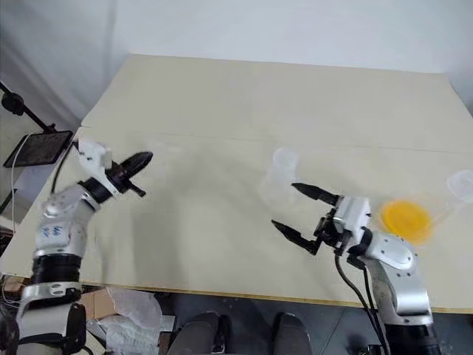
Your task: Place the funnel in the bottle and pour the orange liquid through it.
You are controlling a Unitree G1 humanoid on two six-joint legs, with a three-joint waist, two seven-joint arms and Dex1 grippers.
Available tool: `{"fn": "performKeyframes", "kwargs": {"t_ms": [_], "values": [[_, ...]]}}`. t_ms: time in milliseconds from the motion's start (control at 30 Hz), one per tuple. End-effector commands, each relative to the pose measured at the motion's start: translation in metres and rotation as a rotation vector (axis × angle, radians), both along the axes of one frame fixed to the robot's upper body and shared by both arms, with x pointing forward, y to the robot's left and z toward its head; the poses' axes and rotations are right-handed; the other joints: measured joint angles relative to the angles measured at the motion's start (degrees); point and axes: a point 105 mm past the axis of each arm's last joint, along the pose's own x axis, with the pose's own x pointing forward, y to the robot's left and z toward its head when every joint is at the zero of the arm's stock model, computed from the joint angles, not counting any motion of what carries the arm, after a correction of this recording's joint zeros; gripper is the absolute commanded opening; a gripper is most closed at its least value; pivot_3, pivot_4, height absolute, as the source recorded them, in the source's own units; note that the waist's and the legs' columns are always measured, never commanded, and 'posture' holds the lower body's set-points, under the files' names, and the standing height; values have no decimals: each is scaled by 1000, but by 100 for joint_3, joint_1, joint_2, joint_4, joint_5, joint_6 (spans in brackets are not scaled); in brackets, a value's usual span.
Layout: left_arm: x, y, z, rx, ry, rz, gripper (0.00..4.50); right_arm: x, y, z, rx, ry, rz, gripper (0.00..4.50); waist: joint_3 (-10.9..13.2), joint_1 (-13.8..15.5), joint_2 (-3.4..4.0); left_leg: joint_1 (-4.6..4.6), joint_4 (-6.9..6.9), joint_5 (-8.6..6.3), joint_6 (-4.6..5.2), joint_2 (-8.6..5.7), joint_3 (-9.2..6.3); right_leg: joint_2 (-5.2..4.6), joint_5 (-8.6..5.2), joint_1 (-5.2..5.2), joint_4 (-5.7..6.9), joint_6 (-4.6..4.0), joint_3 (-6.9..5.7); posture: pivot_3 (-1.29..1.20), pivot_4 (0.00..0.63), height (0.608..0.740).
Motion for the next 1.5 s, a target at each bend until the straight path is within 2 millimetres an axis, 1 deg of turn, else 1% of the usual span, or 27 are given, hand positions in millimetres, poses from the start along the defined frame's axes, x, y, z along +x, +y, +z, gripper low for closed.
{"fn": "performKeyframes", "kwargs": {"t_ms": [33,67,100,133,167,200,233,300,367,400,467,567,667,833,1033,1100,1133,1233,1300,1367,1400,1467,1500], "values": [[-13,-37,44,169,-137,-206,28,-3,-23,18,79,-48,-151,4500,0,-5,1,0,0,0,0,-6,1,0,0,1,-2,0,1,0,150,740],[-16,-49,55,213,-161,-279,28,-5,-32,16,92,-48,-204,4500,-1,-3,1,4,0,0,0,-8,5,0,0,2,-1,0,4,0,150,740],[-18,-57,61,237,-175,-327,28,-6,-38,15,98,-47,-237,4500,-1,-6,1,5,0,0,0,-9,7,0,0,2,-1,0,5,0,150,740],[-17,-70,71,307,-212,-381,28,-8,-50,12,101,-42,-293,4500,-1,-7,2,5,0,1,-2,-15,8,4,0,3,-2,0,4,0,150,740],[-15,-82,81,359,-247,-423,28,-11,-61,8,111,-37,-347,4500,0,16,0,7,-1,1,-2,-16,13,5,0,3,-1,0,5,0,150,740],[-13,-90,88,391,-268,-445,28,-12,-67,6,118,-33,-381,4500,2,32,-3,1,0,4,-6,-17,9,9,0,0,-2,0,2,0,150,740],[-11,-101,100,422,-316,-465,28,-14,-75,4,132,-30,-418,4500,2,35,-3,-2,1,4,-7,-17,12,13,0,1,-4,0,1,0,150,740],[-11,-121,115,447,-374,-515,28,-16,-81,2,160,-24,-461,4500,1,3,-1,-1,0,4,-7,-17,15,13,0,0,-6,0,4,0,150,740],[-14,-141,123,468,-411,-585,28,-17,-85,0,185,-18,-492,4500,1,-5,-1,2,-3,4,-7,-18,26,13,0,-5,-7,0,17,0,150,740],[-17,-152,122,506,-429,-631,28,-18,-87,-2,201,-14,-511,4500,2,-9,-2,0,-3,4,-7,-15,26,18,0,-7,-9,0,16,0,150,740],[-20,-166,116,583,-443,-696,28,-19,-87,-4,215,-8,-527,4500,1,-35,-1,3,-4,4,-7,-12,30,19,0,-7,-8,0,19,0,150,740],[-20,-177,106,651,-436,-752,28,-20,-83,-7,224,-3,-527,4500,0,-46,2,3,-10,4,-7,-7,57,23,-1,-29,0,-1,40,0,150,740],[-17,-184,97,735,-444,-773,28,-21,-78,-8,235,-3,-525,4500,0,-46,1,3,-10,4,-7,-5,74,26,-1,-37,3,-1,55,0,150,740],[-19,-200,83,792,-444,-818,28,-21,-74,-8,249,-5,-529,4500,1,-12,0,0,-9,4,-6,-3,86,26,-1,-45,3,-1,66,0,150,740],[-20,-213,76,861,-480,-869,28,-19,-70,-9,258,-5,-528,4500,1,-13,0,-2,-6,3,-3,-4,86,26,-1,-46,2,-1,68,0,150,740],[-21,-217,77,855,-472,-885,427,-19,-69,-9,259,-6,-527,4500,1,-14,0,-1,-6,3,-3,-4,87,26,-1,-46,2,-1,68,0,150,740],[-21,-220,82,822,-484,-874,578,-18,-69,-9,261,-7,-526,4500,1,-14,0,-1,-6,3,-3,-4,88,26,-1,-46,2,-1,68,0,150,740],[-24,-226,94,711,-494,-880,1519,-18,-68,-8,264,-9,-525,4500,1,-7,0,-2,-6,3,-1,-4,86,25,-1,-46,3,-1,69,0,150,740],[-23,-223,95,647,-454,-882,2177,-17,-68,-8,265,-12,-525,4500,1,-14,0,-2,-6,3,0,-4,83,25,-1,-46,3,-1,69,0,150,740],[-21,-213,92,582,-398,-872,2785,-17,-68,-7,266,-16,-527,4500,1,-19,0,-2,-6,3,0,-2,83,26,-1,-46,4,-1,68,0,150,740],[-20,-208,91,551,-378,-865,3180,-17,-68,-7,266,-18,-529,4500,1,-32,0,-1,-6,3,0,-1,83,26,-1,-46,6,-1,68,0,150,740],[-17,-191,87,456,-316,-829,3732,-17,-71,-5,267,-25,-541,4500,-1,-50,4,2,-6,3,0,1,83,26,-1,-47,10,-1,70,0,150,740],[-15,-180,86,393,-280,-801,4105,-18,-74,-4,268,-28,-552,4500,-2,-64,6,5,-7,3,-1,4,83,27,-1,-48,11,-1,72,0,150,740]]}}
